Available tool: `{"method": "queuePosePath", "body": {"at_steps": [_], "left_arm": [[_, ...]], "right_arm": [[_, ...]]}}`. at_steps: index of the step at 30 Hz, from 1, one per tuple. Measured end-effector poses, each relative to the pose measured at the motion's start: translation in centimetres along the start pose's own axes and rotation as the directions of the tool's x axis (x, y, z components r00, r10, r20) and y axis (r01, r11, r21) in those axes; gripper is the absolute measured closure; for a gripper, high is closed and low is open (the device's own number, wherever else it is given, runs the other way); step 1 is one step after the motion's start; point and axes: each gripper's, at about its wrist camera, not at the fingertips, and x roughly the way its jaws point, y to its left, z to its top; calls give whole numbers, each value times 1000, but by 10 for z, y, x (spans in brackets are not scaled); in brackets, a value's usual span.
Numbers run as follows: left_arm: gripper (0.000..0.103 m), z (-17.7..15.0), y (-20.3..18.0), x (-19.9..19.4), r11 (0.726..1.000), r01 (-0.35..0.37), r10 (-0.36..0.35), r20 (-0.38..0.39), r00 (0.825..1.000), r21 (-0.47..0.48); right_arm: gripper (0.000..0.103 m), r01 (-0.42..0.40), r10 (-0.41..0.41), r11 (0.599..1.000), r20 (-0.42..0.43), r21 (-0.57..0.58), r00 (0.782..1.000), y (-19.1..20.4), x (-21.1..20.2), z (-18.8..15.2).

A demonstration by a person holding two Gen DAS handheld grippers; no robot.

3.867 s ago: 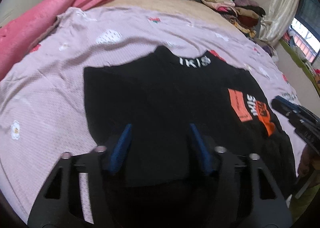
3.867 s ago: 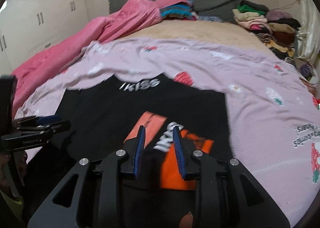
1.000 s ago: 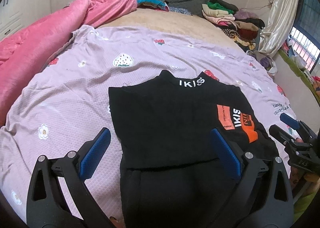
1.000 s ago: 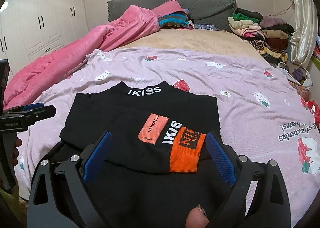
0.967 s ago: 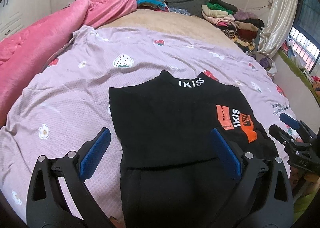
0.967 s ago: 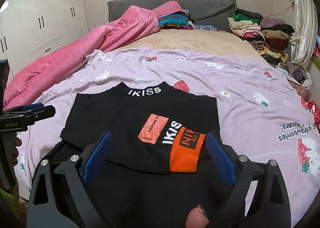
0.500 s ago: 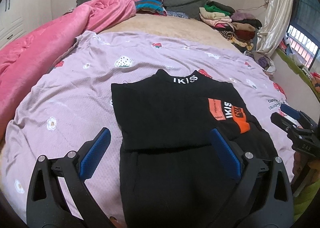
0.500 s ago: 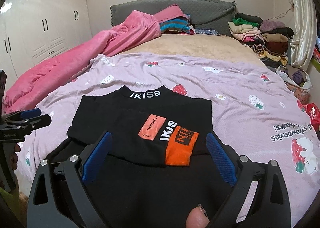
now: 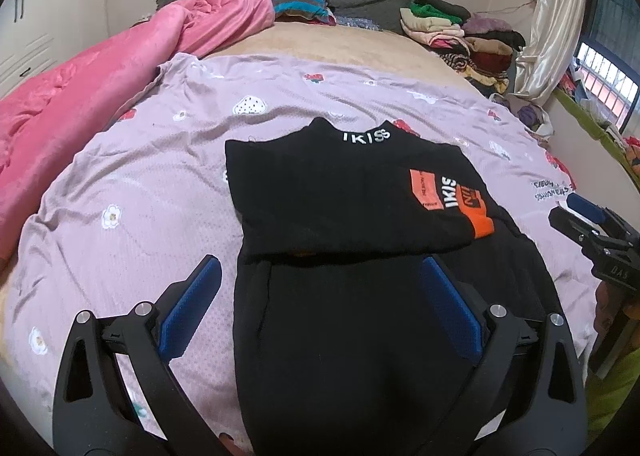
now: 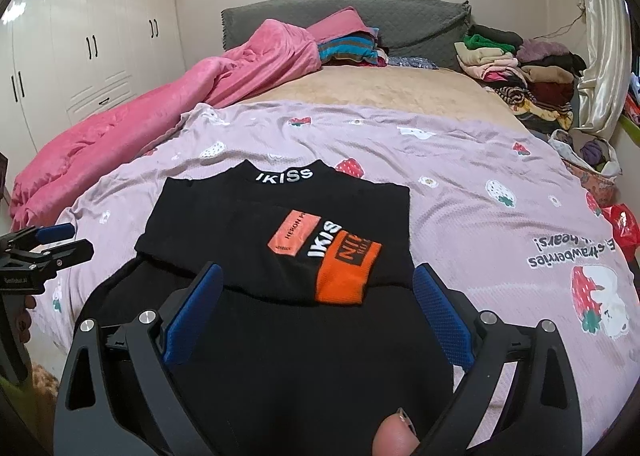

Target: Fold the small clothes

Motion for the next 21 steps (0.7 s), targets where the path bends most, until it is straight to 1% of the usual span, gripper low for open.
{"method": "queuePosePath", "body": {"at_steps": [15, 21], "left_arm": [[10, -25, -7, -8, 999, -40, 40, -38, 998, 2], [10, -36, -5, -12, 998, -56, 56, -64, 996, -6]], "right_arm": [[7, -8, 8, 1000, -30, -5, 1000, -17, -17, -26], [7, -12, 12, 1000, -46, 0, 999, -24, -22, -37]]}}
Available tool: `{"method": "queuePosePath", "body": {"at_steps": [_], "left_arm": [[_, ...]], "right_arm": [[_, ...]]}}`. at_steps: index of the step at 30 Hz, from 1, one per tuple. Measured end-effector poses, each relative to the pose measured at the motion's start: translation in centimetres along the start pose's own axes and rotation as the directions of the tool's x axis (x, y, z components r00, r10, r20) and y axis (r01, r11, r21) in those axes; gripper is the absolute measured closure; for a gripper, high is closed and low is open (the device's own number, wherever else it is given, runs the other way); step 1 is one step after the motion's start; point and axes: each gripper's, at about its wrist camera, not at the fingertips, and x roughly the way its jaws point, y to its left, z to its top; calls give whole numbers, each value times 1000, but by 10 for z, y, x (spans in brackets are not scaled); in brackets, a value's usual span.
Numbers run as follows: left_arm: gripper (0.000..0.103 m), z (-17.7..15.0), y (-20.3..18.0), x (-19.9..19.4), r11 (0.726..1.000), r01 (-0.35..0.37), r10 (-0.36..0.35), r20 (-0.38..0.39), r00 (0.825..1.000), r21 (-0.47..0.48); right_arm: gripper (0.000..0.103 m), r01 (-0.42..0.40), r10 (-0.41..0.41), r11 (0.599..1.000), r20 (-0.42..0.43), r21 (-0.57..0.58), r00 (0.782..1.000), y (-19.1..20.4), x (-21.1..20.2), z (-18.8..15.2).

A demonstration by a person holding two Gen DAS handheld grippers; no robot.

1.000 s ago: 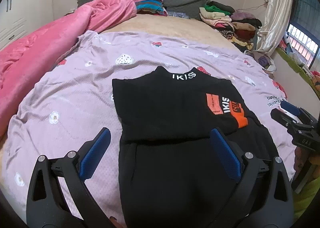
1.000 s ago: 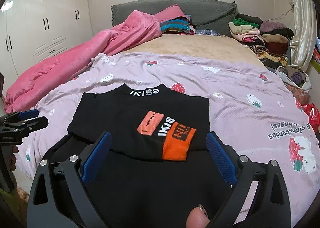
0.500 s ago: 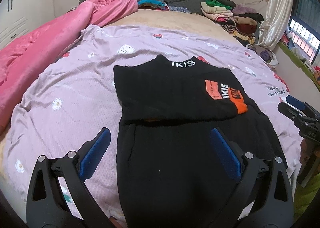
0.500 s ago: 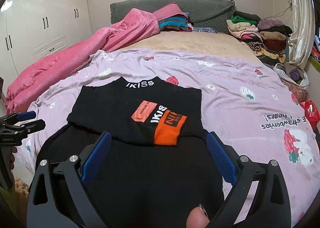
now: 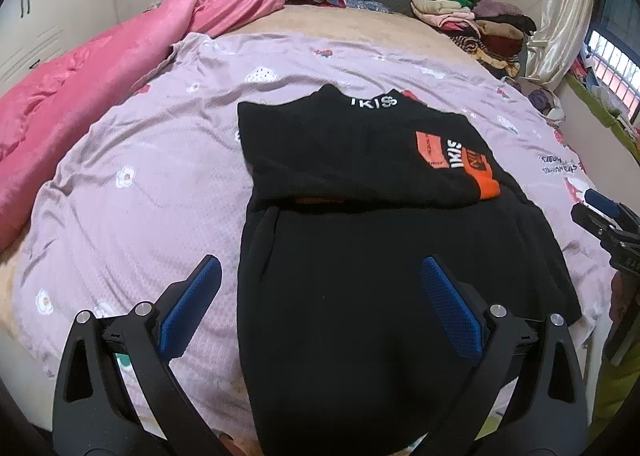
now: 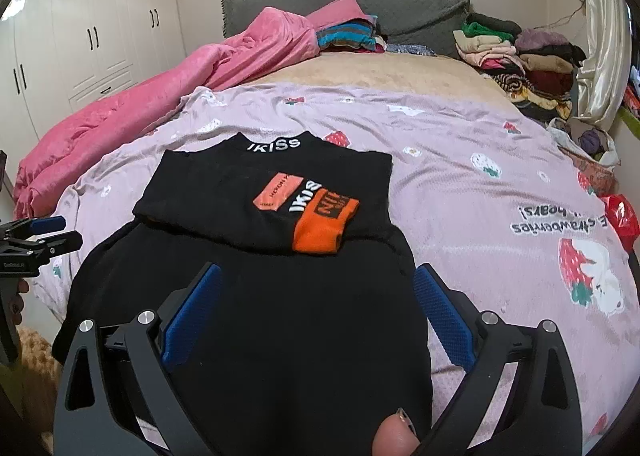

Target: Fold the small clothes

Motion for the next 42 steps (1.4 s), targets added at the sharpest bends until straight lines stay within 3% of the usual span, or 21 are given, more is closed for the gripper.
{"method": "queuePosePath", "body": {"at_steps": [22, 26, 30, 31, 36, 38, 42], "left_arm": [[10, -66, 38, -4, 995, -53, 42, -123, 991, -88], [10, -82, 45, -5, 993, -45, 29, -149, 988, -106], [10, -95, 48, -10, 990, 9, -33, -159, 987, -144], [11, -96, 47, -11, 989, 18, -41, -158, 987, -146], [45, -108, 42, -11, 983, 80, -110, -179, 978, -166], [51, -113, 39, -7, 981, 94, -127, -195, 972, -172], [51, -120, 37, 3, 978, 95, -138, -233, 963, -186]], "right_arm": [[7, -12, 13, 1000, -89, 14, 996, -28, -9, -53], [7, -7, 9, 1000, -93, 24, 996, -35, -13, -59], [7, -7, 10, 1000, -95, 29, 995, -39, -17, -64], [7, -12, 14, 999, -94, 30, 995, -40, -19, -66], [7, -22, 25, 999, -112, 31, 993, -43, -20, -74], [7, -33, 37, 999, -127, 32, 991, -44, -20, -79], [7, -55, 58, 998, -160, 25, 985, -47, -21, -89]]}}
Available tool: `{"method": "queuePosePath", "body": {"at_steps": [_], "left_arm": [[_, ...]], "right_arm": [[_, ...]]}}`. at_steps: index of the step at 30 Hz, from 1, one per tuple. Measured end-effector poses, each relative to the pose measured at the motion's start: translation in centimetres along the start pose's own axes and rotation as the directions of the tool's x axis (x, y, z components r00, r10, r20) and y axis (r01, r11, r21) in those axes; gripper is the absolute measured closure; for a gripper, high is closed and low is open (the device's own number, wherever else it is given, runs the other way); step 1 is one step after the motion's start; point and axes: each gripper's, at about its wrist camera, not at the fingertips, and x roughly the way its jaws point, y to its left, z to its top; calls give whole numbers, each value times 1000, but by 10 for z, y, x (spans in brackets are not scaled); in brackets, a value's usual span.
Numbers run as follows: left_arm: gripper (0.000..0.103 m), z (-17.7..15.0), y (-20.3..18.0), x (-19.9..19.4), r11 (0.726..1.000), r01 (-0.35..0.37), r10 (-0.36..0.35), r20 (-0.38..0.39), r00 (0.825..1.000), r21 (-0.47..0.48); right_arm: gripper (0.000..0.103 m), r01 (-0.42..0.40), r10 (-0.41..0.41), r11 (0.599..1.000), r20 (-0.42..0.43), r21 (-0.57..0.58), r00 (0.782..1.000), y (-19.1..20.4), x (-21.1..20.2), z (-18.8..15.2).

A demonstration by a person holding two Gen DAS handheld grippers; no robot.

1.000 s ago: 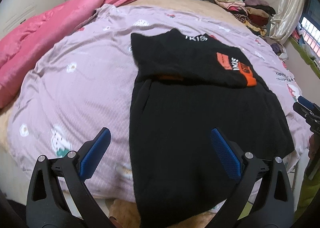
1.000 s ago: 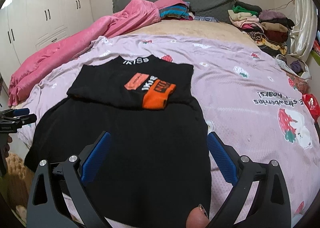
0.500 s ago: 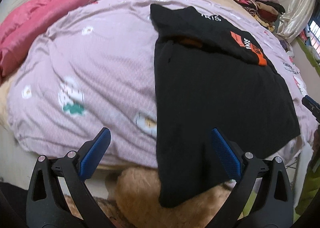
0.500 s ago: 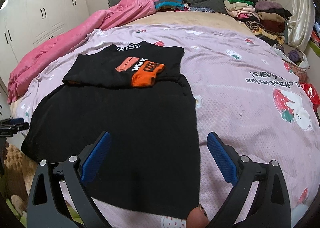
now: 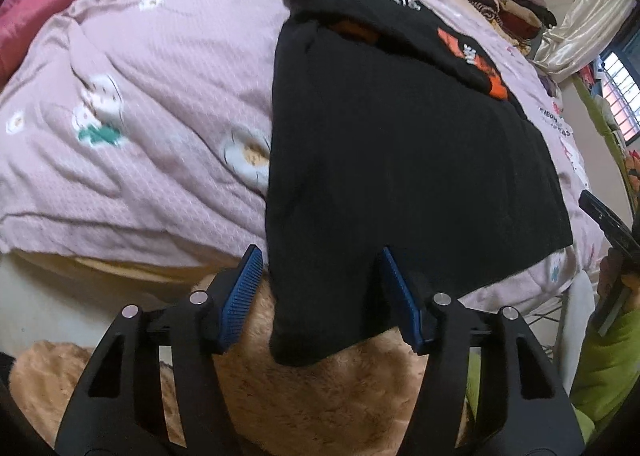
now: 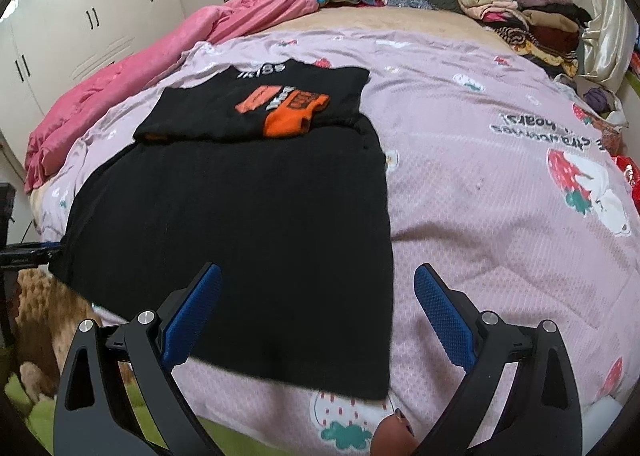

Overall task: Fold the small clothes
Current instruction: 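Grasp the sweater hem with the left tool while the right tool grasps it too, then lift the hem with both tools and fold it toward the collar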

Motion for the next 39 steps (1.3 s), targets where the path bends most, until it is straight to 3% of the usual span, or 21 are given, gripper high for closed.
{"method": "queuePosePath", "body": {"at_steps": [3, 7, 10, 12, 15, 16, 17, 19, 21, 27, 39], "left_arm": [[65, -2, 0, 6, 1000, 21, -21, -16, 1000, -11], [76, -2, -3, 7, 1000, 29, -29, -13, 1000, 1], [76, -3, -1, 8, 999, 36, -36, -16, 999, -5], [76, -2, 2, 9, 999, 46, -46, -16, 999, -13], [76, -3, 2, 8, 999, 49, -50, -15, 999, -15], [76, -3, 2, 8, 999, 50, -50, -14, 999, -15], [80, -3, 2, 8, 999, 50, -50, -12, 999, -15], [95, -2, 2, 2, 998, 61, -61, 4, 998, -17], [100, 0, 2, -6, 997, 71, -71, 23, 997, -17], [100, 13, 0, -40, 992, 124, -122, 110, 986, -4], [100, 65, 9, -83, 984, 174, -161, 259, 952, -26]], "right_arm": [[7, -8, 8, 1000, -33, -1, 999, -4, 2, -8], [8, -12, 12, 1000, -82, 1, 997, -11, 6, -19], [31, -34, 35, 999, -115, 8, 993, -16, 11, -26], [38, -44, 46, 999, -139, 18, 989, -19, 17, -29], [58, -39, 42, 999, -187, 22, 981, -22, 28, -36], [68, -46, 48, 999, -187, 17, 981, -22, 28, -39], [83, -49, 51, 999, -180, 15, 982, -22, 26, -38], [94, -64, 66, 998, -140, 18, 988, -21, 17, -34], [95, -79, 79, 997, -87, 11, 993, -19, 5, -27], [95, -156, 155, 988, 75, 14, 985, -17, -30, 3], [95, -195, 166, 978, 293, 72, 942, -26, -59, 61]]}}
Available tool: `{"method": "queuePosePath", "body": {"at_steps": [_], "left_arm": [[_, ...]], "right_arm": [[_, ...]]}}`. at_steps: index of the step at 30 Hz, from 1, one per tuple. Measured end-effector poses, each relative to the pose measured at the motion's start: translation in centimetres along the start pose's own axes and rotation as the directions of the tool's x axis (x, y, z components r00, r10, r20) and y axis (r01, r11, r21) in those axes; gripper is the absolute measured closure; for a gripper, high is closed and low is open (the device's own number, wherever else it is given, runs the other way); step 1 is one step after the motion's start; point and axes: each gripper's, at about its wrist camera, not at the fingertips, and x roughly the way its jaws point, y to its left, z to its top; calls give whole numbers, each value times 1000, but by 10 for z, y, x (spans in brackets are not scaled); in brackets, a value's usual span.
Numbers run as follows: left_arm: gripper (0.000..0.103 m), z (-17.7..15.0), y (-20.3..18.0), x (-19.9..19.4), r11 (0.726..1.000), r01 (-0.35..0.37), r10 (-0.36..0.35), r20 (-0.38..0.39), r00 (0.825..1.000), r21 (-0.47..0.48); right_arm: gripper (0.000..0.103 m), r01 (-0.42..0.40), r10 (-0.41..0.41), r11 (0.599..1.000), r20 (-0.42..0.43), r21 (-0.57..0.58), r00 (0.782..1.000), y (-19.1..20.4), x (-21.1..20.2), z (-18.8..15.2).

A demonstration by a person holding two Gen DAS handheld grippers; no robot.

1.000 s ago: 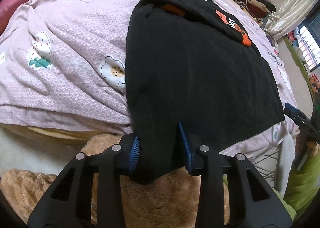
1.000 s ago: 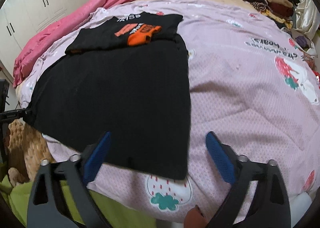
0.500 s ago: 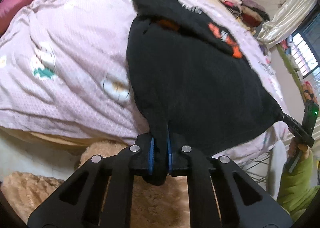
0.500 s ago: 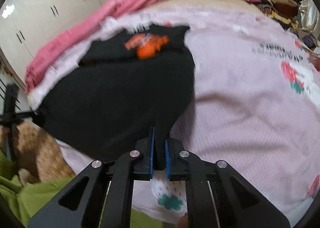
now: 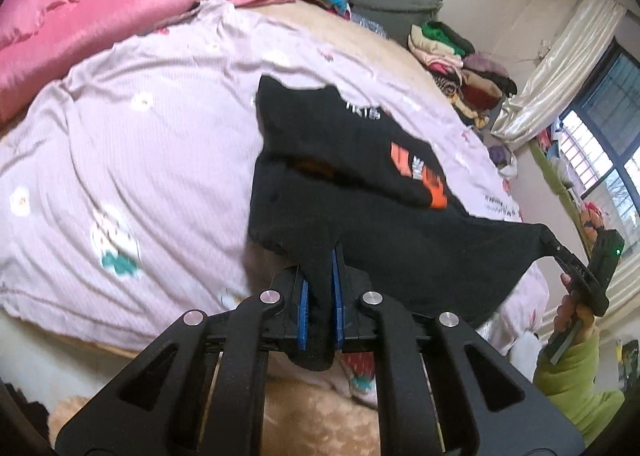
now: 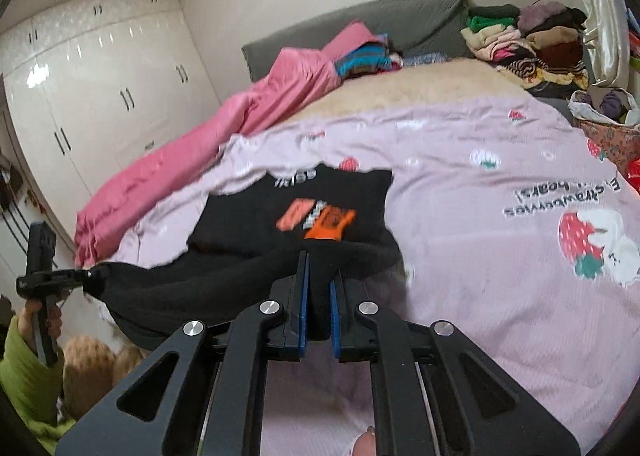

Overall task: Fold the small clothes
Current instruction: 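Lift the hem with both tools and fold it toward the collar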

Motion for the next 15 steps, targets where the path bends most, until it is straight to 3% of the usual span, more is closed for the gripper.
{"method": "queuePosePath", "body": {"at_steps": [15], "left_arm": [[100, 72, -12, 12, 999, -26, 23, 96, 995, 32]], "right_arm": [[95, 39, -45, 997, 89, 65, 995, -7, 19, 47]]}}
